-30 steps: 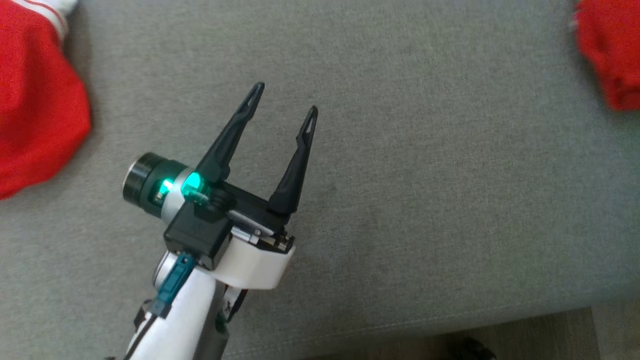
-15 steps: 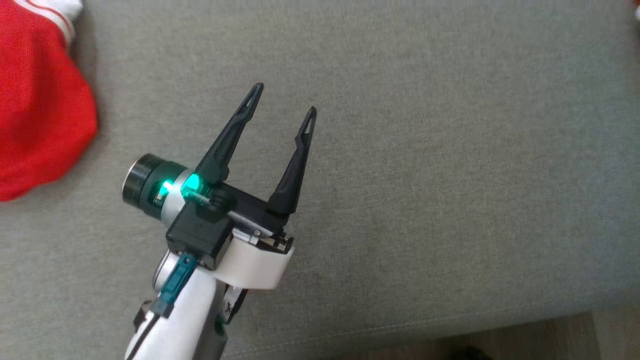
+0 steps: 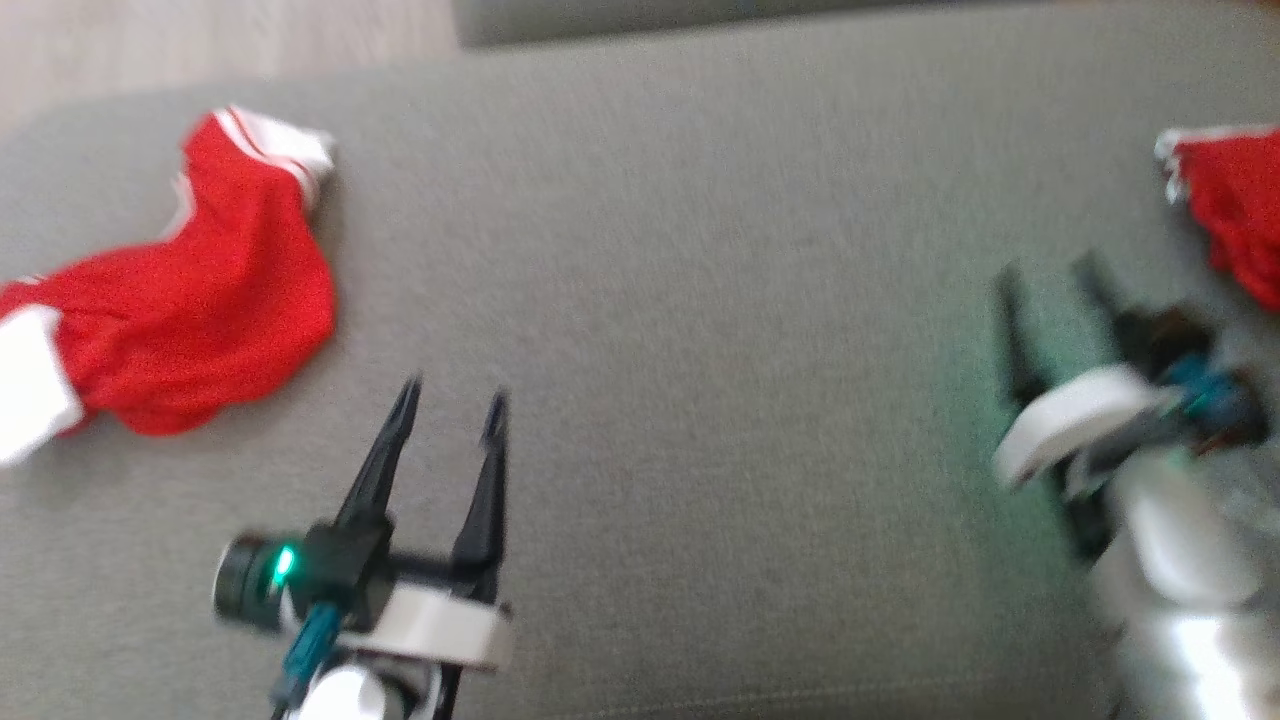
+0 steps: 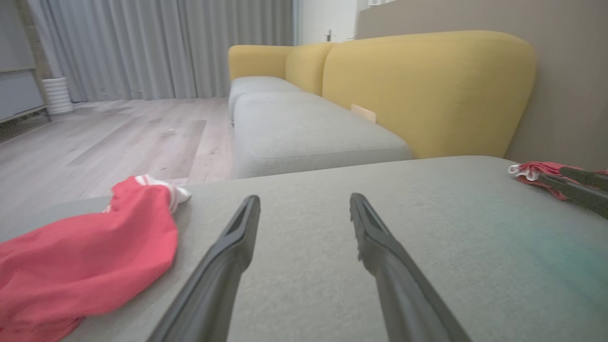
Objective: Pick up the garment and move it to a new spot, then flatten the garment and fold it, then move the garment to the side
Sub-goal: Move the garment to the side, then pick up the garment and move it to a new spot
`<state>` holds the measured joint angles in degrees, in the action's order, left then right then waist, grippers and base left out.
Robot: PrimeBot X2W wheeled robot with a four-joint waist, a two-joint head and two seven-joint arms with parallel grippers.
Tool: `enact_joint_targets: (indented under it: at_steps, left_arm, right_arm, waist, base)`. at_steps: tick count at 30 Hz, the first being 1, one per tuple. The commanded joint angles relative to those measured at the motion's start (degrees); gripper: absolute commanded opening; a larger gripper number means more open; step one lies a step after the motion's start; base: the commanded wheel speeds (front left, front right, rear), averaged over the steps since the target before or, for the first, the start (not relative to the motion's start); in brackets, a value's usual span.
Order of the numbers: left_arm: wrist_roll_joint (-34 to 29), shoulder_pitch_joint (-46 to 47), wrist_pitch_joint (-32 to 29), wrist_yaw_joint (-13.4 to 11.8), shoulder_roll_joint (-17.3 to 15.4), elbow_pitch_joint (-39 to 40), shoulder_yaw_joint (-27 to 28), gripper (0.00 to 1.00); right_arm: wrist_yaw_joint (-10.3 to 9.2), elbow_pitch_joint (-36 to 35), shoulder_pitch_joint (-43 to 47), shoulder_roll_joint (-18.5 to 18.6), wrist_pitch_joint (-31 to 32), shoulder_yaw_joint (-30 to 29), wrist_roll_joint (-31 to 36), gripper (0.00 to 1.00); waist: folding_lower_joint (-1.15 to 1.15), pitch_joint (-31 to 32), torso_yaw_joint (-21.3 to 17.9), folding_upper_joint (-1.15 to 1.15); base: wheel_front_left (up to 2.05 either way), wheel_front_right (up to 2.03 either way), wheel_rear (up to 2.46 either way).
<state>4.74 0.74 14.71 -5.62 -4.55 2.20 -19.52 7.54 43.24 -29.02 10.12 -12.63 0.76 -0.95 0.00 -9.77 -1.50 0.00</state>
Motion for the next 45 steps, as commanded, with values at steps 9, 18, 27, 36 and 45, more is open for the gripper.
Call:
enact_joint_targets:
  at_steps: [9,18,27,36,45]
  left_arm:
    - [2.32,-8.39,0.29,-1.26,0.98,-2.66,9.16,1.0]
    - [0.65,-13.02,0.29,0.12,1.42,0.11,14.01,1.0]
    - [-1.07,-14.55,0.29,1.9,1.59,1.63,14.18,1.0]
    - [-1.91,-14.65,0.29,2.59,1.64,1.55,14.39,1.0]
    - [-2.19,-14.55,0.29,2.93,1.66,1.48,14.67,1.0]
  right_arm:
    - [-0.05,-11.19,12.68,-3.26,-2.34,11.48,-10.49,1.0]
    - [-0.05,-22.24,25.21,-3.76,-2.36,8.13,-9.85,1.0]
    - [-0.05,-23.93,30.83,-4.9,-2.36,6.33,-9.98,1.0]
    - [-0.05,-24.26,31.55,-5.27,-2.37,8.24,-9.11,1.0]
    - [-0.05,-24.51,31.19,-5.32,-2.37,8.4,-8.95,1.0]
  waist:
    - [0.0,12.68,4.77,0.0]
    - [0.0,16.33,5.45,0.0]
    - [0.0,17.68,5.72,0.0]
    - [0.0,17.59,5.47,0.0]
    - [0.0,17.38,5.34,0.0]
  base:
    - [0.0,0.0,0.0]
    - [0.0,0.0,0.0]
    - [0.0,0.0,0.0]
    - [0.0,0.0,0.0]
    - [0.0,0.0,0.0]
